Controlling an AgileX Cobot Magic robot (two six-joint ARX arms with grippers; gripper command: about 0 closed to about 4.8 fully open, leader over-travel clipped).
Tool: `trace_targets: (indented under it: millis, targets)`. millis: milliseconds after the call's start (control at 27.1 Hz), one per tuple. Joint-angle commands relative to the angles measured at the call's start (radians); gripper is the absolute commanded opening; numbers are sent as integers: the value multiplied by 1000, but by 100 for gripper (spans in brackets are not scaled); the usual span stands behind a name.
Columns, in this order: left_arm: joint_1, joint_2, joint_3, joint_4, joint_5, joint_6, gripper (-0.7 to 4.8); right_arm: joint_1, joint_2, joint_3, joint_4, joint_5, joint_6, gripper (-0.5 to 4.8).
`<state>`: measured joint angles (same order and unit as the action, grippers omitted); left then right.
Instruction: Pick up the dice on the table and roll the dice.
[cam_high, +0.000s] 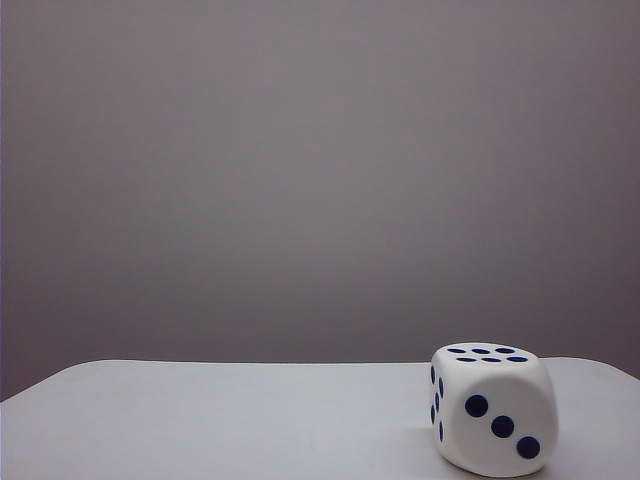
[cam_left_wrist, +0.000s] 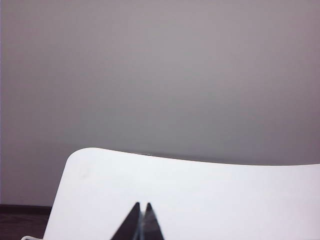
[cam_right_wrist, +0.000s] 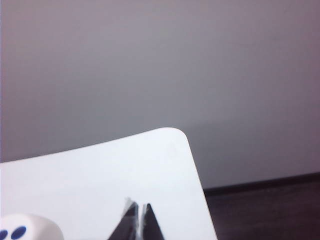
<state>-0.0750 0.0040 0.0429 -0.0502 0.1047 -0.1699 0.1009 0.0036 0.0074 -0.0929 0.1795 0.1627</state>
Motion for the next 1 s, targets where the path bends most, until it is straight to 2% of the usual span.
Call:
trace_targets:
  millis: [37, 332, 443, 517, 739, 776, 997]
  targets:
    - [0, 20, 4, 6, 4, 26, -6, 1, 0, -5, 47, 2, 2, 12]
    - [1, 34, 5, 17, 4, 42, -5, 1, 0, -5, 44, 0, 2, 13]
    - [0, 37, 53, 29, 8, 39, -6, 2, 2, 35, 32, -36, 44, 13]
    - [1, 87, 99, 36, 4, 38, -6, 0, 31, 84, 2, 12, 79, 13]
    - [1, 328, 176, 56, 60, 39, -5, 1, 211, 203, 7, 27, 99, 13]
    - [1, 434, 226, 57, 90, 39, -6, 1, 288, 244, 16, 24, 101, 13]
    - [0, 708, 431, 50, 214, 79, -5, 1, 562, 402, 17, -48, 95, 14]
